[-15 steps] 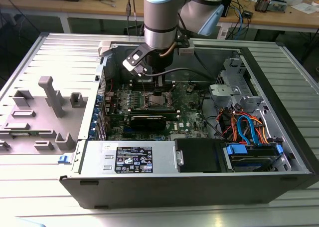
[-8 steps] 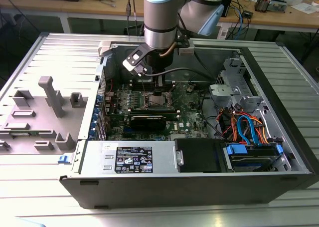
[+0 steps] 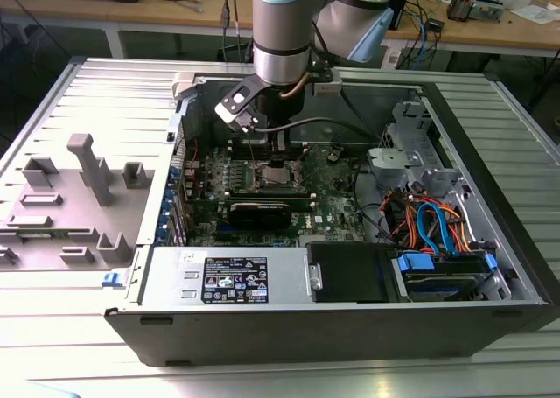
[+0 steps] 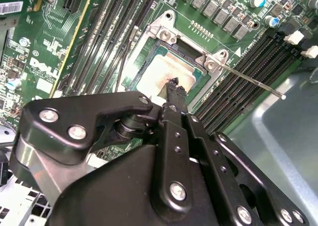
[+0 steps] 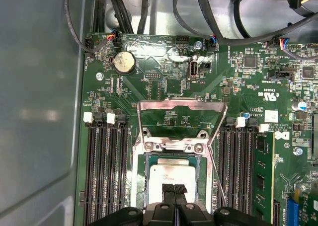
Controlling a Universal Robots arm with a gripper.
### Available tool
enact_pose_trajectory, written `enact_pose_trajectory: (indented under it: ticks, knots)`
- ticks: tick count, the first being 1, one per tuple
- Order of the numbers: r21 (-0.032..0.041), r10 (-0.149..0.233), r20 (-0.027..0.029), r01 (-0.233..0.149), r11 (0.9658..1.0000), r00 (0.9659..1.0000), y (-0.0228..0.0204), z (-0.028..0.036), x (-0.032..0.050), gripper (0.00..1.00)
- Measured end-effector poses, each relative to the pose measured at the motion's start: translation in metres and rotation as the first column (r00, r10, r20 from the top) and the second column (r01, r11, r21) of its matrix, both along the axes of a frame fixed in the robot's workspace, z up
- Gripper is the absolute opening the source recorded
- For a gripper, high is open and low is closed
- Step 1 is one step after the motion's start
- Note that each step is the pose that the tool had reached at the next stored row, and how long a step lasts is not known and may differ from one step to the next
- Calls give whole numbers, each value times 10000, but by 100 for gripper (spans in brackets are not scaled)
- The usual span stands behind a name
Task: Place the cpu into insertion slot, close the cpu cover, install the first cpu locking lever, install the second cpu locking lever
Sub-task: 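Close the cpu cover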
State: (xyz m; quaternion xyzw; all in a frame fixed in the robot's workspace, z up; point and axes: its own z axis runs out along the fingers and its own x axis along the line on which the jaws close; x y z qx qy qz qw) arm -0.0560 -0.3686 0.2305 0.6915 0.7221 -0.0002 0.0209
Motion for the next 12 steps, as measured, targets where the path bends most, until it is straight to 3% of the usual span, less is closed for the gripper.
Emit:
enact_pose_trajectory:
  ticks: [12]
  knots:
    - [0,1,-12,-1,10000,10000,0,48,0,11]
